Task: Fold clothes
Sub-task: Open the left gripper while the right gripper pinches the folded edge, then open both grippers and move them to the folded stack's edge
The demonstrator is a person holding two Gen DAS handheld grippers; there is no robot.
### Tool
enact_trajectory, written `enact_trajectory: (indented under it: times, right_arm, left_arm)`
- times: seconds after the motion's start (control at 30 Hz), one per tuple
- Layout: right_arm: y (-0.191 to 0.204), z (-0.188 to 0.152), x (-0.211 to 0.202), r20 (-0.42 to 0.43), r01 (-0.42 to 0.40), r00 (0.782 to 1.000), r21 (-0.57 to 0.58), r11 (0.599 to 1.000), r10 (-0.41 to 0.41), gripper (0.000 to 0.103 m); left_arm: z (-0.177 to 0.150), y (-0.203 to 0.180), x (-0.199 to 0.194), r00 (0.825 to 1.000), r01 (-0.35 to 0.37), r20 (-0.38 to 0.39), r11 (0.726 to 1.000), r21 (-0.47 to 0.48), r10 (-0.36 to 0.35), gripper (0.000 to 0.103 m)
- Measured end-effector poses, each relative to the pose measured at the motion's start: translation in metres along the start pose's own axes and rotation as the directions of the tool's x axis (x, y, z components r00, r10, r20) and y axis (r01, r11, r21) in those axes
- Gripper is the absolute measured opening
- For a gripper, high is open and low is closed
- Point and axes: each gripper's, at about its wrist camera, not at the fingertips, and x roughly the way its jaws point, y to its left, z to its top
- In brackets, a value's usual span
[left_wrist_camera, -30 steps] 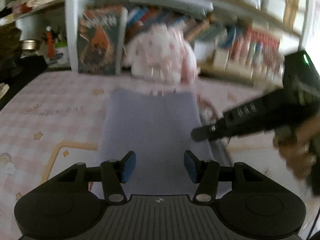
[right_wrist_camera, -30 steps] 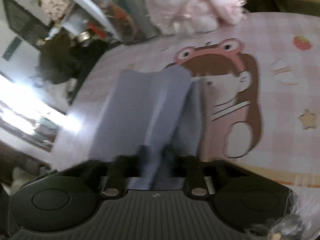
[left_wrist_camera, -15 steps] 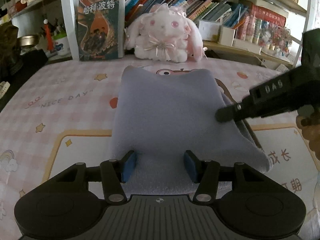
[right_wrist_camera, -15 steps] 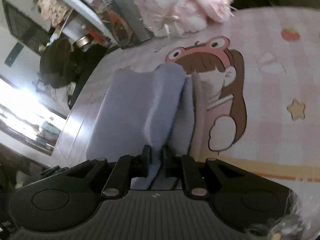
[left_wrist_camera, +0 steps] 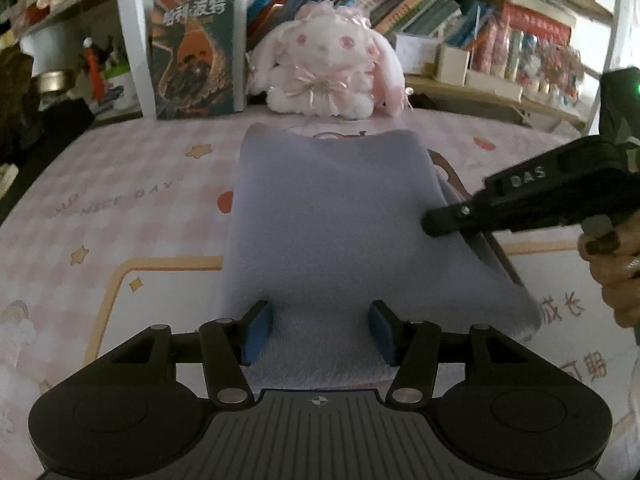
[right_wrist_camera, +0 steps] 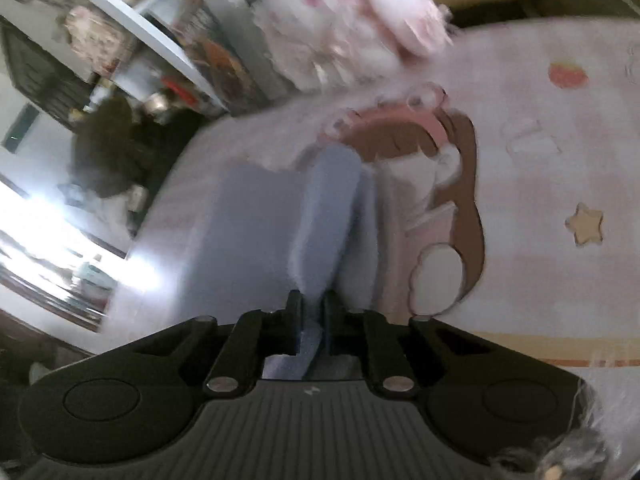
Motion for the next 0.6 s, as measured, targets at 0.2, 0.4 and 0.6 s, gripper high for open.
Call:
enact_trajectory:
  times: [0.2,0.4,0.6]
  right_arm:
    - [0.018,0.003,-0.002,0.010,0.063,0.998,-0.111,0.992,-0.063,0.012]
    - [0.039,-0.003,-0.043,0.105,0.101,0.991,-0.197,0.975,-0.081,0.043]
    - [0.057,-0.031,-0.086,0.208,0.268,0.952,-0.221,0.938,-0.223,0.059]
  left_arm:
    - [0.000,-0.001,-0.005,1.000,-0.007,0.015,1.000,-0.002,0.007,0.055]
    - [-0.001,-0.001,-0.032,0.995,0.010,0.097,0.999,-0.031,-0.007,0.065]
    - [-0.005,0.015,-0.055,0.989,0.054,0.144,0.996,-0.073,-0.043,0.070]
